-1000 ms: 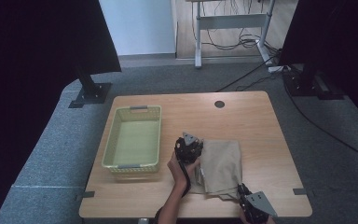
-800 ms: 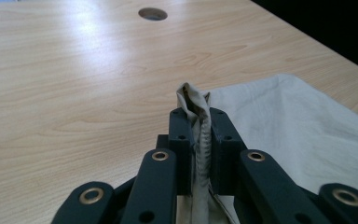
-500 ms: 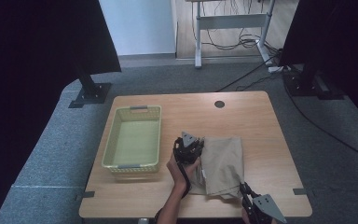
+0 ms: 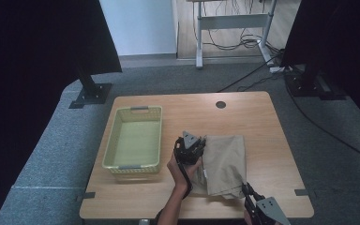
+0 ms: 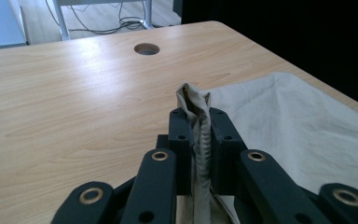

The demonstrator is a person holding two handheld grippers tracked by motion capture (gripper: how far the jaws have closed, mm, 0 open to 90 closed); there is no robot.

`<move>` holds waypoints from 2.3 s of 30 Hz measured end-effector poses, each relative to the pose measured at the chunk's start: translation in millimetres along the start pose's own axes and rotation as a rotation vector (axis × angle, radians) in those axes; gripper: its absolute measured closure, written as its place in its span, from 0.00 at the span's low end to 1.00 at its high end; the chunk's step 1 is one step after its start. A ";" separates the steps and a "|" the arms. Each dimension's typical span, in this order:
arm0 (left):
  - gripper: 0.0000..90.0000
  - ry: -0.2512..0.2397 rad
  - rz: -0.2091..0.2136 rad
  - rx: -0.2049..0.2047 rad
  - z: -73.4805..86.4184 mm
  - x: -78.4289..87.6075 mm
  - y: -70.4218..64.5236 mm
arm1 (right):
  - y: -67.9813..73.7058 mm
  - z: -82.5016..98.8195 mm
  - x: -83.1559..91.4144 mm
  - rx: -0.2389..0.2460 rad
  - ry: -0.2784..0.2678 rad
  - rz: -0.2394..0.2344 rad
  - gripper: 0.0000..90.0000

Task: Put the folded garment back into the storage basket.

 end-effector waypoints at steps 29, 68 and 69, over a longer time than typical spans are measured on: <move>0.90 -0.030 -0.009 -0.020 -16.4 13.5 1.0 | 10.8 -26.0 5.2 0.029 -0.048 0.045 0.92; 0.90 -0.069 -0.022 -0.037 -41.6 32.0 9.1 | 19.7 -49.4 -0.4 0.045 -0.088 0.023 0.93; 0.90 -0.069 -0.022 -0.038 -41.9 32.7 9.3 | 20.4 -49.8 -1.0 0.044 -0.088 0.021 0.93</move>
Point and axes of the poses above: each handheld gripper's, and its own axes: x roughly backward along the jaws, z roughly out of its underside, y roughly to its left, the point moved 1 cm from there along -x, roughly forward along the jaws, and after that the axes turned 5 degrees about -y, right-handed, at the moved point
